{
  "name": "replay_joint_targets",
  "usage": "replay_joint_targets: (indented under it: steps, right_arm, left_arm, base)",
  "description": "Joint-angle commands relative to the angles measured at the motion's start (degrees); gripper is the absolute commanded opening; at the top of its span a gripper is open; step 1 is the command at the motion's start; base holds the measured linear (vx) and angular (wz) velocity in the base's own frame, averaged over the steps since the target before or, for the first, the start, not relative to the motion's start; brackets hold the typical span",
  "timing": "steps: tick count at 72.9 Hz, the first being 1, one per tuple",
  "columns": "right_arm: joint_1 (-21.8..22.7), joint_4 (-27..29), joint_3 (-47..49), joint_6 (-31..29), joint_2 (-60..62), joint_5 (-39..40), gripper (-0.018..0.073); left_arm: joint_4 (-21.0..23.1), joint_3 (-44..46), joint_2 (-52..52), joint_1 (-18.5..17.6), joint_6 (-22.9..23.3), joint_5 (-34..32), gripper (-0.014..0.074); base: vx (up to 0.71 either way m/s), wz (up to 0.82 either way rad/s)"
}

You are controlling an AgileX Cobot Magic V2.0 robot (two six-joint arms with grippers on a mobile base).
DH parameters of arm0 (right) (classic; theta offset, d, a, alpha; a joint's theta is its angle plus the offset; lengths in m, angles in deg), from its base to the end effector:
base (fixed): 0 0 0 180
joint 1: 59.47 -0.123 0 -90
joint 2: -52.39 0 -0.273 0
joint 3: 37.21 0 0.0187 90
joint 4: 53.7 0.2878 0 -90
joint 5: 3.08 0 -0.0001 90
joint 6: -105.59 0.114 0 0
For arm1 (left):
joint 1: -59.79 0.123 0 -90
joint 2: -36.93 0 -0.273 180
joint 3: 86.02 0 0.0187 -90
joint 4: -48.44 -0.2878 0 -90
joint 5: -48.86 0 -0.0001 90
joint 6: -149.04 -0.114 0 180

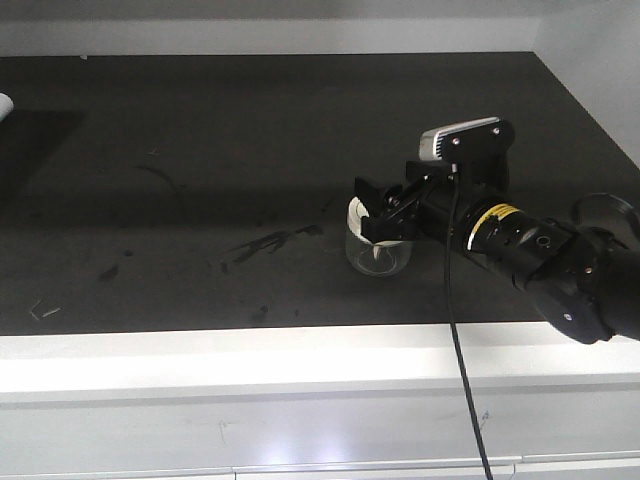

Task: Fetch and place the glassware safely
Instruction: 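Close the right gripper around the jar's white lid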

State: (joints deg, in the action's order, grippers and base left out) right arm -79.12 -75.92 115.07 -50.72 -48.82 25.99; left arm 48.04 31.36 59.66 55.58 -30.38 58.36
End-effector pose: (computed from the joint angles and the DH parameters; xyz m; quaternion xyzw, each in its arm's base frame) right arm 0.3682 0.1537 0.2017 -0.1626 0.7571 0.1991 0.6006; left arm 0.1467 -0.0107 0.2607 0.0255 0.7360 -0.0255 0.6761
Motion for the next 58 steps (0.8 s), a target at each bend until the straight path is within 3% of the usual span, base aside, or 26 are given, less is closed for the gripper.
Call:
replay_joint_targets:
  steps: [1, 16, 26, 53, 58]
  right_arm:
    - [-0.1, -0.9, 1.9, -0.9, 0.9, 4.9, 0.0510]
    - [-0.1, -1.2, 1.9, -3.1, -1.7, 6.7, 0.0504]
    - [-0.1, -1.2, 1.9, -3.1, -3.0, 7.4, 0.0448]
    - [-0.1, -2.5, 1.8, -3.1, -4.7, 4.1, 0.0022]
    - [-0.1, -2.5, 1.8, -3.1, -4.4, 4.1, -0.0013]
  left_arm:
    - [0.4, 1.4, 0.6, -0.1, 0.6, -4.0, -0.0007]
    - [0.4, 1.4, 0.6, -0.1, 0.6, -4.0, -0.0007]
    - [0.4, 1.4, 0.6, -0.1, 0.6, -4.0, -0.0007]
    - [0.4, 1.4, 0.6, -0.1, 0.6, -4.0, -0.0007]
    - [0.4, 1.4, 0.6, -0.1, 0.6, -4.0, -0.0007]
  base:
    - [0.00, 0.00]
    - [0.00, 0.00]
    - [0.00, 0.00]
    - [0.00, 0.00]
    - [0.00, 0.00]
